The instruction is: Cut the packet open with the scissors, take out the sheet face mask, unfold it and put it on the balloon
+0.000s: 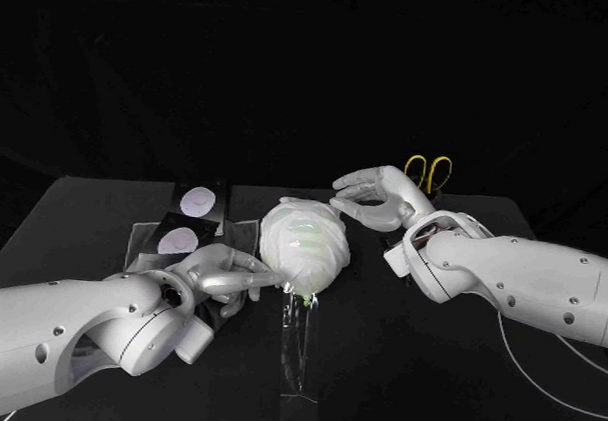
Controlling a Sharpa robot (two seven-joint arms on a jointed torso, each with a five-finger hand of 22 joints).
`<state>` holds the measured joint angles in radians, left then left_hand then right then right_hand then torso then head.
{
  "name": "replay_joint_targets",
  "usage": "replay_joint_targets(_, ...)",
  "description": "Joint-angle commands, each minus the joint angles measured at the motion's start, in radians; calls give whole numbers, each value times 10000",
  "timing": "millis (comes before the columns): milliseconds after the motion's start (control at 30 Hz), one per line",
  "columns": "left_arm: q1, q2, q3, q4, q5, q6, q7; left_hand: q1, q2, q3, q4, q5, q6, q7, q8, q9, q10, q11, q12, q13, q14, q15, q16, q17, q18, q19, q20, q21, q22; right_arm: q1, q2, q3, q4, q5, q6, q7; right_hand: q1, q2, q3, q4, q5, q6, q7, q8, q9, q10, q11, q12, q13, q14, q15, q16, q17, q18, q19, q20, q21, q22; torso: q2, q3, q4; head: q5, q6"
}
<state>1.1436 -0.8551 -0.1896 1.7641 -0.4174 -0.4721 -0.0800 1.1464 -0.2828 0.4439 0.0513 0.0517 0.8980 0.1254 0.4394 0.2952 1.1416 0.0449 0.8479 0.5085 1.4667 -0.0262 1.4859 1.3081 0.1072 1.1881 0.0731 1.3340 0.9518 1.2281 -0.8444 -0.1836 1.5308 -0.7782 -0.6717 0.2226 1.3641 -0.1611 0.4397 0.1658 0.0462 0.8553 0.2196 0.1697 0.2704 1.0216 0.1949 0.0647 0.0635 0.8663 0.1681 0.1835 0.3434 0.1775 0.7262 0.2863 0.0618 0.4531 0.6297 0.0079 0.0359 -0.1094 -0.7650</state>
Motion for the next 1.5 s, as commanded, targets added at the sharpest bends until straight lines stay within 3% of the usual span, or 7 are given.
replay_joint_targets(33, 4, 54, 11, 32, 64, 189, -5, 215, 54, -388, 168, -39, 20, -13, -73, -39, -62, -20, -38, 13, 326, 47, -37, 47, 118, 16, 52, -85, -16, 12, 66, 16, -53, 378, 97, 379, -85, 136, -33, 85, 48, -57, 217, -71, -25, -94, -5, -36, -12, 76, 28, -102, -87, 35, -81, 8, -19, -160, -5, 0, 5, -17, 4)
replay_joint_targets(167, 4, 104, 12, 29, 48, 137, -14, 417, 147, -613, 288, -37, 97, -33, -90, -59, -29, -43, -26, 18, 340, 32, -22, 85, 110, 66, 42, -79, 29, 13, 150, 22, -76, 548, 138, 409, -143, 223, -76, 145, 57, -43, 239, -92, -51, -122, 8, -30, -9, 129, 35, -182, -185, 33, -67, 12, -13, -340, -3, 2, 4, -12, 16)
replay_joint_targets(467, 6, 243, 16, -34, 167, -327, 45, 1806, 1246, 121, 121, -30, 922, -337, 118, -36, 455, -337, 192, 124, 493, -220, 115, 453, 17, 480, -105, 155, 575, 14, 359, 27, -108, 668, 479, 271, -302, 407, -177, 311, 72, 4, 255, -138, -110, -128, 18, -24, -7, 251, 40, -335, -385, 31, -10, 15, -8, -699, -2, -2, 0, -39, 16)
replay_joint_targets(700, 8, 319, 22, -68, 250, -567, 57, 2246, 1558, 552, -39, -30, 1258, -481, 210, -17, 864, -455, 674, 780, 537, -324, 153, 566, -25, 633, -202, 255, 793, 15, 541, 26, -258, 600, 866, 28, -380, 459, -261, 396, 54, 70, 245, -142, -135, -92, 10, -16, -3, 318, 40, -416, -491, 28, 0, 15, -8, -896, -4, -1, 6, -36, 18)
replay_joint_targets(1067, 9, 315, 28, -49, 394, -702, 176, 2316, 1729, 1164, -146, -27, 1287, -504, 405, 164, 1234, -504, 853, 1154, 601, -385, 226, 765, -79, 809, -304, 392, 1072, 15, 694, 23, -381, 518, 1386, -220, -528, 765, -325, 664, 79, 155, 231, -177, -196, -63, 1, -25, -7, 416, 40, -569, -685, 28, 26, 18, -1, -1244, -3, -3, 15, -65, 44)
replay_joint_targets(1300, 8, 232, 29, -4, 384, -507, 131, 2069, 1473, 2107, -419, -36, 1280, -498, 592, 390, 1411, -509, 905, 1371, 626, -392, 259, 852, -97, 855, -334, 467, 1196, 13, 711, 22, -399, 483, 1680, -341, -567, 967, -319, 817, 93, 196, 234, -206, -238, -27, -3, -17, -3, 496, 38, -642, -791, 27, 35, 19, -1, -1438, -4, -4, 10, -64, 45)
replay_joint_targets(1500, 7, 146, 28, 49, 341, -266, 75, 1840, 1269, 2717, -626, -19, 1317, -501, 680, 514, 1500, -520, 939, 1471, 648, -400, 291, 937, -113, 900, -343, 535, 1316, 12, 710, 20, -423, 349, 1900, -513, -460, 922, -339, 762, 86, 265, 222, -205, -257, 76, -23, -3, 2, 568, 27, -685, -861, 31, 42, 18, 2, -1575, -6, -4, 8, -60, 22)
